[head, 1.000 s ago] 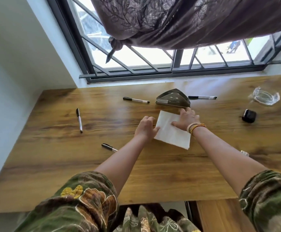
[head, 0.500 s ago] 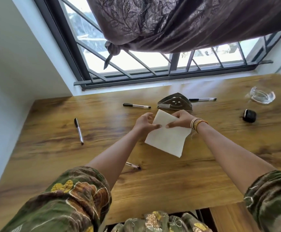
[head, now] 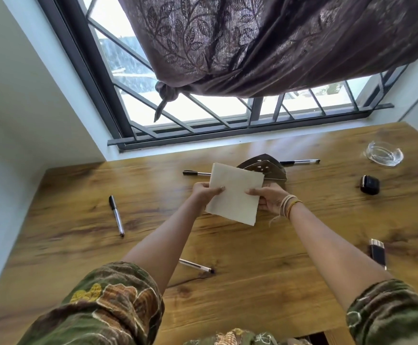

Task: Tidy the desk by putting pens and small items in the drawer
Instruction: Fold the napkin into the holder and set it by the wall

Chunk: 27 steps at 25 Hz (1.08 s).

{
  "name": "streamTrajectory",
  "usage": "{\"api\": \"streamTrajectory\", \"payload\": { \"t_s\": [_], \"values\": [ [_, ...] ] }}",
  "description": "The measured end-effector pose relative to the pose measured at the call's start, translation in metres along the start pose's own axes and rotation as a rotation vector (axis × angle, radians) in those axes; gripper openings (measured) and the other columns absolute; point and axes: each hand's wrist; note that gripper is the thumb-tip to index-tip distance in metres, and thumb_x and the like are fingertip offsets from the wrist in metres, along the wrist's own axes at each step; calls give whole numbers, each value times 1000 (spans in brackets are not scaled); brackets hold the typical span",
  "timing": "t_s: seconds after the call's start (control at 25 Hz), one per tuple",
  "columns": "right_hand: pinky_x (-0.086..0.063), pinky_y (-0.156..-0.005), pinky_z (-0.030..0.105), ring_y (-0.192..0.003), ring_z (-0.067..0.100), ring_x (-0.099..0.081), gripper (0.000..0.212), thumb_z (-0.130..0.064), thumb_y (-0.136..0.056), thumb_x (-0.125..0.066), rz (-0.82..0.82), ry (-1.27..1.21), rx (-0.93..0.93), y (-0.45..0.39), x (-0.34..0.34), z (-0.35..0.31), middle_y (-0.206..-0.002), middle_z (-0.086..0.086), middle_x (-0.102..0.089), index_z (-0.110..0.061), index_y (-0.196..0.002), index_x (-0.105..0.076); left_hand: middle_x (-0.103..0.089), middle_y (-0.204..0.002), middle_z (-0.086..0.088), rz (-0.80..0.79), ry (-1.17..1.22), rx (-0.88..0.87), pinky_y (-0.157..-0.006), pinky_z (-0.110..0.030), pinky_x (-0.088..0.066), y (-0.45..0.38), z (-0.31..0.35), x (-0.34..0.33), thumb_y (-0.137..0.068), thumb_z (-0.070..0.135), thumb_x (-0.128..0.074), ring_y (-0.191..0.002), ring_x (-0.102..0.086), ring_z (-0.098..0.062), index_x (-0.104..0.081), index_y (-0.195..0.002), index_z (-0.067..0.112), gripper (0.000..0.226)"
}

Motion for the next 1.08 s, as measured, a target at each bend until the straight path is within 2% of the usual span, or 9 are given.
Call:
{"api": "streamTrajectory", "payload": {
  "t_s": [0.12, 0.28, 0.44, 0.6, 0.72, 0.8, 0.88, 1.0, 1.08],
  "values": [
    [-56, -67, 37, -94, 30, -65, 28, 0, -76, -75, 132, 50, 4, 5, -9, 4, -103, 16, -66, -5, -98, -59, -63, -120, -25, 7, 22, 32, -90, -57, -52, 6, 0, 1, -63, 20, -83, -106, -63, -42, -61, -118, -6, 65],
    [-57, -67, 40, -83, 26, -66, 28, -3, -72, -79, 190, 98, 53, 13, -15, 0, -98, 14, -66, -5, -95, -61, -63, -120, -22, 43, -1, 84, -88, -53, -54, 13, 4, -1, -76, 9, -76, -105, -63, -39, -60, -120, -3, 48],
    [-56, -78, 45, -93, 30, -64, 34, -12, -77, -76, 224, 135, 143, 21, -25, -3, -101, 12, -65, -4, -108, -65, -64, -118, -19, 20, 3, 105, -81, -49, -57, 30, 9, -17, -90, 25, -64, -102, -65, -35, -57, -122, 0, 41],
    [-56, -85, 47, -94, 30, -65, 12, -23, -80, -74, 277, 198, 233, 24, -35, 0, -96, 8, -68, -13, -85, -69, -67, -107, -18, -115, 130, 125, -76, -41, -58, 42, 10, -35, -103, 35, -38, -95, -67, -32, -59, -115, 0, 43],
    [-56, -83, 43, -89, 27, -65, 19, -33, -83, -70, 299, 250, 255, 28, -41, 4, -88, 5, -69, -15, -78, -69, -66, -107, -23, -115, 135, 124, -83, -44, -58, 44, 10, -39, -105, 33, -33, -93, -68, -32, -57, -116, -3, 45],
    [-54, -83, 43, -86, 26, -63, 23, -35, -85, -67, 282, 243, 243, 31, -42, 4, -91, 8, -68, -14, -77, -69, -66, -106, -24, -98, 133, 119, -80, -41, -59, 43, 8, -39, -105, 29, -35, -89, -68, -29, -57, -118, -6, 43],
    [-55, -81, 41, -86, 26, -63, 24, -32, -82, -71, 188, 236, 213, 36, -40, 3, -97, 11, -68, -9, -88, -71, -66, -105, -23, -88, 145, 122, -79, -39, -59, 43, 5, -35, -104, 25, -37, -87, -68, -27, -57, -118, -7, 40],
    [-55, -79, 35, -91, 24, -63, 35, -14, -78, -74, 82, 470, 248, 40, -33, 3, -103, 10, -67, -5, -111, -67, -67, -112, -24, -62, 108, 83, -80, -39, -59, 44, 2, -32, -99, 15, -50, -85, -70, -26, -60, -120, -5, 30],
    [-53, -80, 35, -95, 24, -61, 38, -6, -80, -70, 84, 581, 259, 43, -27, -2, -105, 9, -65, -4, -117, -64, -67, -114, -21, 51, -36, -13, -73, -34, -60, 42, 2, -30, -93, 11, -61, -80, -68, -23, -63, -120, 2, 28]
  ]
}}
Point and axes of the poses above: each hand's wrist, its own y-axis away from the middle knuckle, its own x-axis out of the back of the hand, z = x × y
